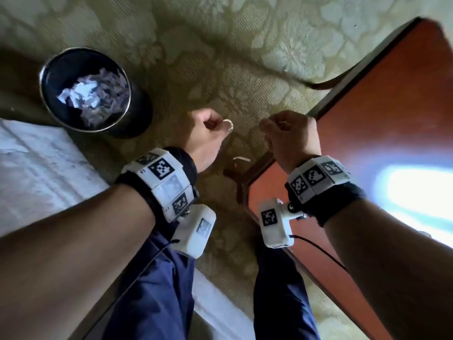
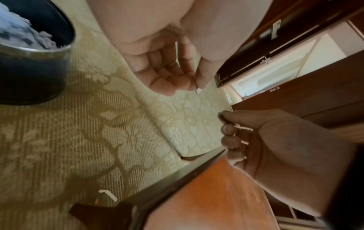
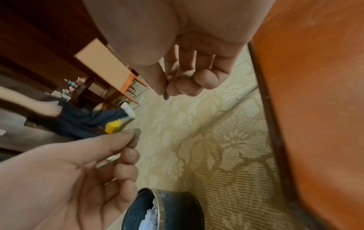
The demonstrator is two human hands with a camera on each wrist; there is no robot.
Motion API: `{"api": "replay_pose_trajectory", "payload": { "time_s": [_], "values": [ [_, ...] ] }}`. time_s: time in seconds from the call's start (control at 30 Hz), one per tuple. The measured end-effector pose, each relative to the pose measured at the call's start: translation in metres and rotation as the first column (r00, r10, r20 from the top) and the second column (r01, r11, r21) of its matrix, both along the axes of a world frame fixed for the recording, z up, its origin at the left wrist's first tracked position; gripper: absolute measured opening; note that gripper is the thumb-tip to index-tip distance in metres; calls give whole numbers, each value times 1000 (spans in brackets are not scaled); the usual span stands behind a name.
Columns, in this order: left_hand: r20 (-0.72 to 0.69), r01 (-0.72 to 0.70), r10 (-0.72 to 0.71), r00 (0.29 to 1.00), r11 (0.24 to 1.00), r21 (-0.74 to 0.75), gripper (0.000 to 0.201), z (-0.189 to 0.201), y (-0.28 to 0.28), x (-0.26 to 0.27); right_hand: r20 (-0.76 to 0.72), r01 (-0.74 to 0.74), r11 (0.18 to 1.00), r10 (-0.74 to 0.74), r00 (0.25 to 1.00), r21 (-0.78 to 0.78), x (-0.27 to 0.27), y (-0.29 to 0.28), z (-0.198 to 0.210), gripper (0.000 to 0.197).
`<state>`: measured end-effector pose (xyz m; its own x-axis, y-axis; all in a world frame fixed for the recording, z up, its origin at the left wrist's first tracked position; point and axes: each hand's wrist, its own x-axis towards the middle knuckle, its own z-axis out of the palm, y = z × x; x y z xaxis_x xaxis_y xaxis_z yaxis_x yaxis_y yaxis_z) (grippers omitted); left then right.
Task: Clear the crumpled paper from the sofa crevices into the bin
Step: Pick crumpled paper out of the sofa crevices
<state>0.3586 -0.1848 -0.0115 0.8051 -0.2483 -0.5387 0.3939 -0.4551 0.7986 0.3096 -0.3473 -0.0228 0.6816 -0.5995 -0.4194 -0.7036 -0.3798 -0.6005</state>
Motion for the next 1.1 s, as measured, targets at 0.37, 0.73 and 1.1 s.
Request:
{"api": "replay_pose_trajectory", "payload": {
  "time_s": [0.37,0.73,1.1],
  "values": [
    [6,172,-173,985,985,27,16,-17,-228,-190,78,225,974,-225,971,14,-237,-221,32,12],
    [47,583,-593,804,801,135,16,3,-400,-325,-36,525,851,-525,850,-24,-419,-344,23,16],
    [-39,772,-799,600,565,291,13,-6,-420,-373,-87,562,824,-556,827,77,-468,-316,5,6]
  ]
}}
